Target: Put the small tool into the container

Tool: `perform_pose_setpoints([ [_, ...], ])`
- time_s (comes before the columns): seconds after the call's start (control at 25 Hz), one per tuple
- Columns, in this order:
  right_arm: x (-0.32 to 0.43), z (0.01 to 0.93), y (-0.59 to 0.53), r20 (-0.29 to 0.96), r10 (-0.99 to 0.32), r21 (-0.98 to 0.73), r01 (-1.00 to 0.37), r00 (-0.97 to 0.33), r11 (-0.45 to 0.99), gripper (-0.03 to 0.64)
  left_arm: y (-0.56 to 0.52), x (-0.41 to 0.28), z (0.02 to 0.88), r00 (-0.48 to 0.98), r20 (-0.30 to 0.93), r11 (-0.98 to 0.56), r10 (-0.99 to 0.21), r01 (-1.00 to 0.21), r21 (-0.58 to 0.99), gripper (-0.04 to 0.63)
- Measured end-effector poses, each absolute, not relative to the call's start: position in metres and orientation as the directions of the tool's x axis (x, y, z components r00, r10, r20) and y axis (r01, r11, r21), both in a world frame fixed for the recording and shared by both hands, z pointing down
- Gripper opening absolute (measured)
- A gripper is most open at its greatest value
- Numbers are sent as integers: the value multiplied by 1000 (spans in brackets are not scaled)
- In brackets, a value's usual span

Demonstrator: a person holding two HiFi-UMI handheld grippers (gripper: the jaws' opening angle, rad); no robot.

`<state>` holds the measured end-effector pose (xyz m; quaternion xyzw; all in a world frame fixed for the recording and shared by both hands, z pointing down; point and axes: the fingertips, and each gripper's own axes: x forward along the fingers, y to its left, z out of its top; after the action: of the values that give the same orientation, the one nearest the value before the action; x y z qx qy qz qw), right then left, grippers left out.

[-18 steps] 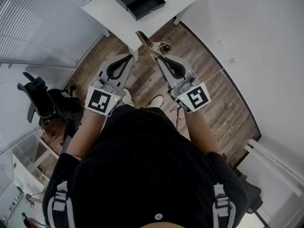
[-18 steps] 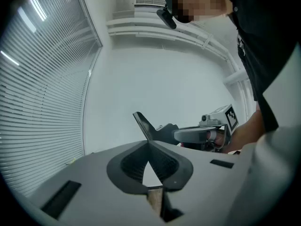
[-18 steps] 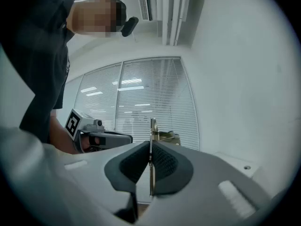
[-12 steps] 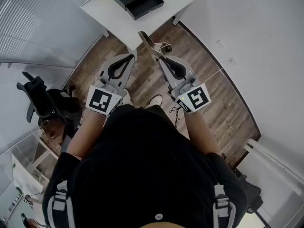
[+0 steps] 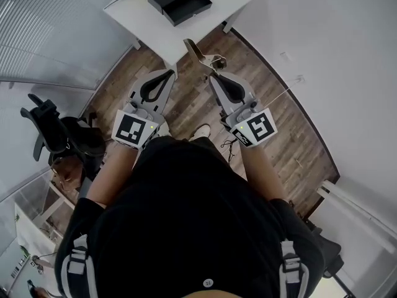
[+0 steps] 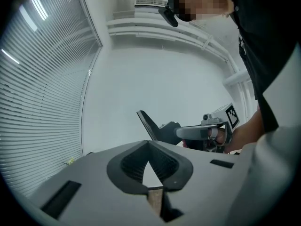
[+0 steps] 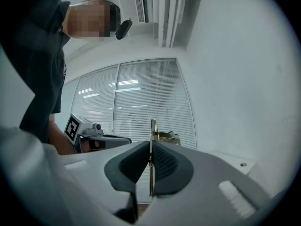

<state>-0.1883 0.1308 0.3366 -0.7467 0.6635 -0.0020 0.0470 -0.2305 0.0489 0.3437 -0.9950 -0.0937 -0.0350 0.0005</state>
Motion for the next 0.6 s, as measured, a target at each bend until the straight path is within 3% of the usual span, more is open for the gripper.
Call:
perform_pose_setpoints([
  [0.6,-177,330,155,-77,-990,-64,-991,121,-116,25,74,-218,333,977,61,-978,205,206,-20,4],
])
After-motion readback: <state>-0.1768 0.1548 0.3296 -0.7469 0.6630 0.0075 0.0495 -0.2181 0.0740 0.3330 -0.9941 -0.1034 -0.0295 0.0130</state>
